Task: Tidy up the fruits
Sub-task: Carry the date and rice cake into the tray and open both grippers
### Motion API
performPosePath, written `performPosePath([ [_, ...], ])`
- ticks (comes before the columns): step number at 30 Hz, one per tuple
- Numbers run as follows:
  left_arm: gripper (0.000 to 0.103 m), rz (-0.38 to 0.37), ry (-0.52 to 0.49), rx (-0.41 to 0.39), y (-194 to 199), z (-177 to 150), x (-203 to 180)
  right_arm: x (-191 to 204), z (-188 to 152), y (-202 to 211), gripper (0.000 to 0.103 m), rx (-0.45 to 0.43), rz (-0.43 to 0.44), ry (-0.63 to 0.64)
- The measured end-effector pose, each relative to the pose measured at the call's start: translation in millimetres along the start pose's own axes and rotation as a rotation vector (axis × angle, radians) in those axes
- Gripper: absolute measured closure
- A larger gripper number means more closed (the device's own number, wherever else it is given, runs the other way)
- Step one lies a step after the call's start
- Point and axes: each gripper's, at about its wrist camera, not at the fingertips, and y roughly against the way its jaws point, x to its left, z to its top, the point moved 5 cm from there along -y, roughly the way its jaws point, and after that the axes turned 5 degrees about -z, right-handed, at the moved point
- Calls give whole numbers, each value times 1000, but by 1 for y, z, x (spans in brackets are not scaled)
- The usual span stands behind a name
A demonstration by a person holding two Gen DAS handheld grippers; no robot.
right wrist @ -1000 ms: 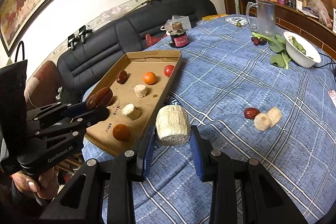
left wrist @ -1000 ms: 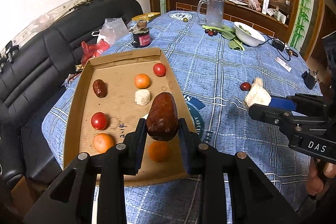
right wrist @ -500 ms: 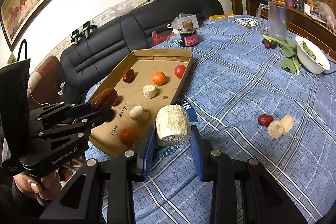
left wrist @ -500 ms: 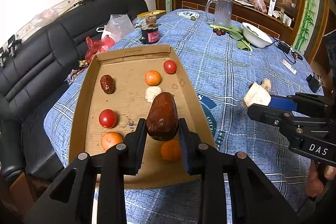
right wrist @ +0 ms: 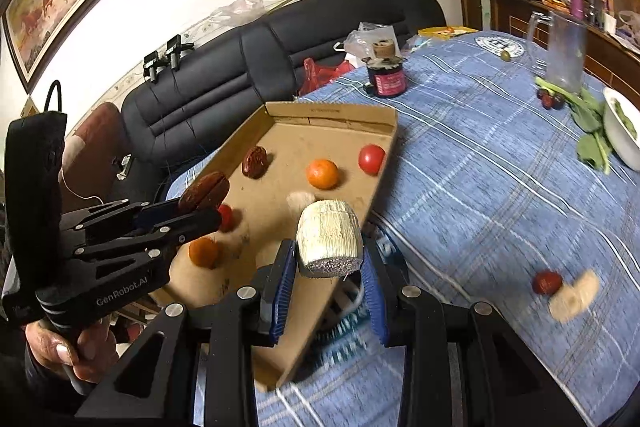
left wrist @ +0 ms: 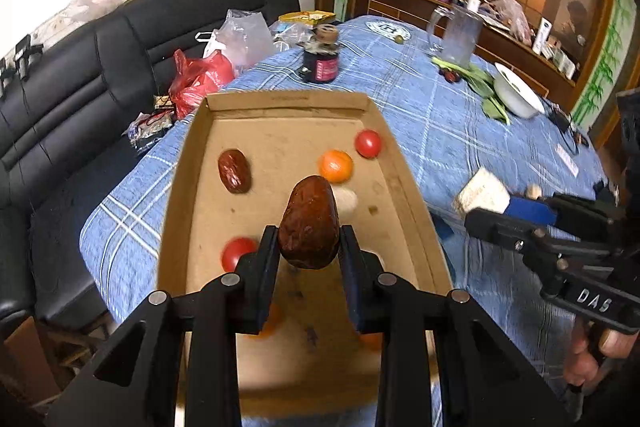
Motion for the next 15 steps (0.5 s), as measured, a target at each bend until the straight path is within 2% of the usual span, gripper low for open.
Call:
performPosePath([
  [4, 76, 0, 31, 16, -12, 16, 19, 7, 20, -21, 70, 5, 12, 13],
  [11, 76, 63, 20, 56, -46, 45, 40, 13, 54, -67, 70, 33, 29, 25],
  [15, 76, 92, 21, 93, -71, 59, 50, 10, 71, -93, 70, 47, 8, 34],
])
